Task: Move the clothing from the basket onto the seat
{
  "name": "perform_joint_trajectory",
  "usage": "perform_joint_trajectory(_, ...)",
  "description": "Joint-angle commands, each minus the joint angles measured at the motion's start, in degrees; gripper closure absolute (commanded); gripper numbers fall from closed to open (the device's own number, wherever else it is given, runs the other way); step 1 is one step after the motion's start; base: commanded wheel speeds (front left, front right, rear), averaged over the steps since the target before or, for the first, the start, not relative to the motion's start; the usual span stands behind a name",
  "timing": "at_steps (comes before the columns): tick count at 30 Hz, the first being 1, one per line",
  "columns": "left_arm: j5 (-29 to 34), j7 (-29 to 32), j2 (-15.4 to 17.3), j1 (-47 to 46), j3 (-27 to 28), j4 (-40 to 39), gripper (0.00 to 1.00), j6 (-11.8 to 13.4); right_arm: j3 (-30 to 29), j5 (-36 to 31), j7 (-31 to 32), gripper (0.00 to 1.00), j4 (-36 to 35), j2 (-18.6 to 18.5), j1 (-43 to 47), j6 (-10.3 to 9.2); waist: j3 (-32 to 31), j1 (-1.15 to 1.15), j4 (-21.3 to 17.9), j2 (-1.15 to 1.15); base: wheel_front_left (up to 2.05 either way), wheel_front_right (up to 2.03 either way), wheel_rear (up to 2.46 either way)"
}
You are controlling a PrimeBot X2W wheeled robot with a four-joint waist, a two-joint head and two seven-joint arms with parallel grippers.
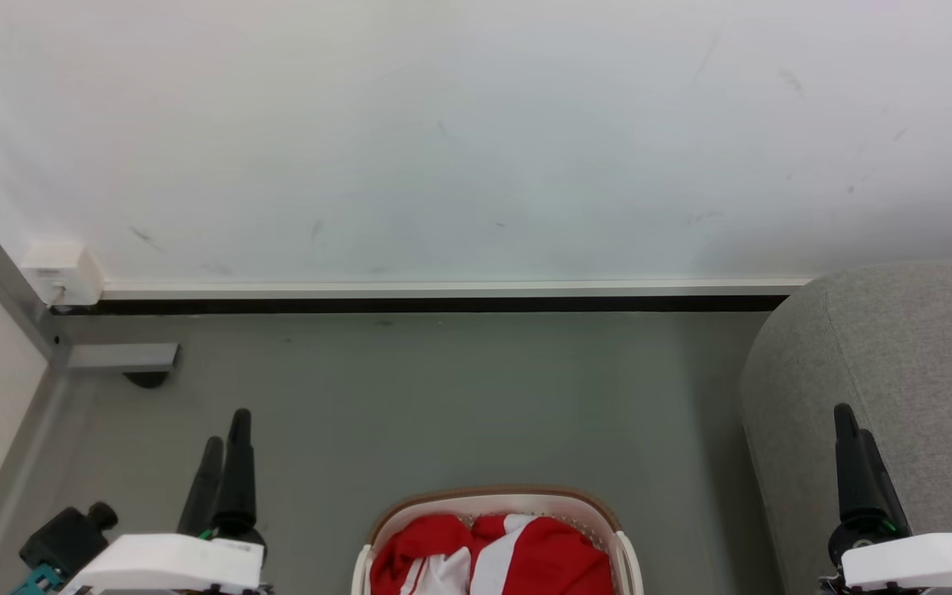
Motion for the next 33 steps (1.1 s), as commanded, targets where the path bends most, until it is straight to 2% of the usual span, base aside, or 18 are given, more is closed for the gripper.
perform_joint_trajectory(1, 2.9, -0.5, 0.5, -1.0, -0.2, -1.1, 0.0, 0.3, 0.3, -2.3, -0.5, 0.0, -0.6, -0.4, -1.4, -0.04, 0.0, 0.0, 0.0, 0.0, 0.0, 0.0, 0.0)
perform_joint_trajectory(9, 12.8, -2.0, 0.6, -1.0, -2.1, -1.0, 0.0, 2.6, 1.2, -12.2, -2.0, 0.0, 0.4, -0.5, -1.9, -0.05, -0.1, 0.0, 0.0, 0.0, 0.0, 0.0, 0.0)
perform_joint_trajectory(16, 20.4, -3.1, 0.8, -1.1, -3.7, -0.5, 0.0, 3.7, 1.4, -20.4, -3.1, 0.0, 1.0, -0.3, -1.9, -0.06, -0.3, 0.0, 0.2, 0.0, 0.0, 0.0, 0.0)
perform_joint_trajectory(26, 27.4, -4.6, 1.6, -1.1, -5.0, 0.1, 0.0, 5.6, 0.8, -30.0, -4.7, 0.0, 3.1, 0.0, -2.0, -0.07, -0.5, 0.0, 0.4, 0.0, 0.0, 0.0, 0.0)
perform_joint_trajectory(33, 31.3, -5.6, 1.8, -1.1, -5.8, 0.2, 0.0, 6.5, 1.2, -34.2, -5.7, 0.0, 3.9, 0.1, -2.5, -0.08, -0.6, 0.0, 0.5, 0.0, 0.0, 0.0, 0.0)
